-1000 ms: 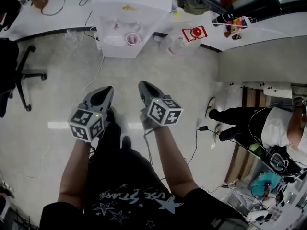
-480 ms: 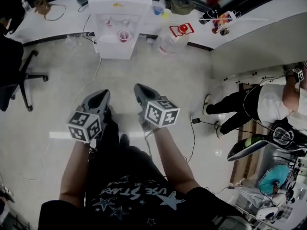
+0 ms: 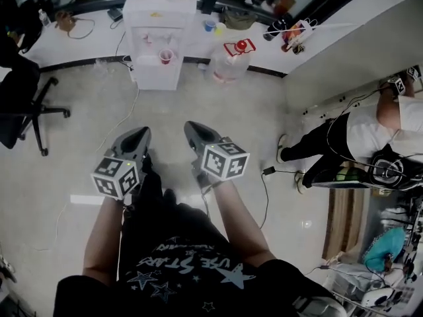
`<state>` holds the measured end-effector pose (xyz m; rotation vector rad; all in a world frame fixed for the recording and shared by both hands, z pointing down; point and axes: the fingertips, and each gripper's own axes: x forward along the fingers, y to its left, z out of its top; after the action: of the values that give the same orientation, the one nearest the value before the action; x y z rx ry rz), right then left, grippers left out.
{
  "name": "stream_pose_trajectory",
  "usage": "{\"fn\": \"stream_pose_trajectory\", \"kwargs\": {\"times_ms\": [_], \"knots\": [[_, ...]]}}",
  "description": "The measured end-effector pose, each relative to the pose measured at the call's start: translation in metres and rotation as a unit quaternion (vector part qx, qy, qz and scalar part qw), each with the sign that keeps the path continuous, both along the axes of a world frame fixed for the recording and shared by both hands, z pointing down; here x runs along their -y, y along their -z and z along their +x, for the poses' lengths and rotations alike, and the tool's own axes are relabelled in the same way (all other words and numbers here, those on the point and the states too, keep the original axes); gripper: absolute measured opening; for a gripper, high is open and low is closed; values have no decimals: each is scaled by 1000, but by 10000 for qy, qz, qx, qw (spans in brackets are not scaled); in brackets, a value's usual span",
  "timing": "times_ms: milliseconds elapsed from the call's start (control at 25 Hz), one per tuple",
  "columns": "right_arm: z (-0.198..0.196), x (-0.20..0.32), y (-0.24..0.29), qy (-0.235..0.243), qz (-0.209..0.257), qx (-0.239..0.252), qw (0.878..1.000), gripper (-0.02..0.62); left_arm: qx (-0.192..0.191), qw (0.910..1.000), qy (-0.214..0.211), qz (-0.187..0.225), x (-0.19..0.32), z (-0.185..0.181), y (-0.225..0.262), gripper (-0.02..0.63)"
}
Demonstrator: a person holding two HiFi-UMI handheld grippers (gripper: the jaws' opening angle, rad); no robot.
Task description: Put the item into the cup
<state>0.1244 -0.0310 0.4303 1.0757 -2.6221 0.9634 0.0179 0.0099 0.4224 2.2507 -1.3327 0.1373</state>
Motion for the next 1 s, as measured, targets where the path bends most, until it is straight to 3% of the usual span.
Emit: {"fn": "stream_pose_trajectory", "kwargs": {"times_ms": [200, 680, 1000], "knots": [[6, -24, 30, 88, 201, 196, 9996, 0, 46, 9999, 47, 134, -21, 9, 18, 6], [15, -53, 57, 177, 470, 127, 9987, 0, 186, 9992, -77, 338, -47, 26, 54, 6], [10, -69, 61, 101, 445, 108, 9989, 0, 198, 9982, -136, 551, -65, 17, 74, 6]]}}
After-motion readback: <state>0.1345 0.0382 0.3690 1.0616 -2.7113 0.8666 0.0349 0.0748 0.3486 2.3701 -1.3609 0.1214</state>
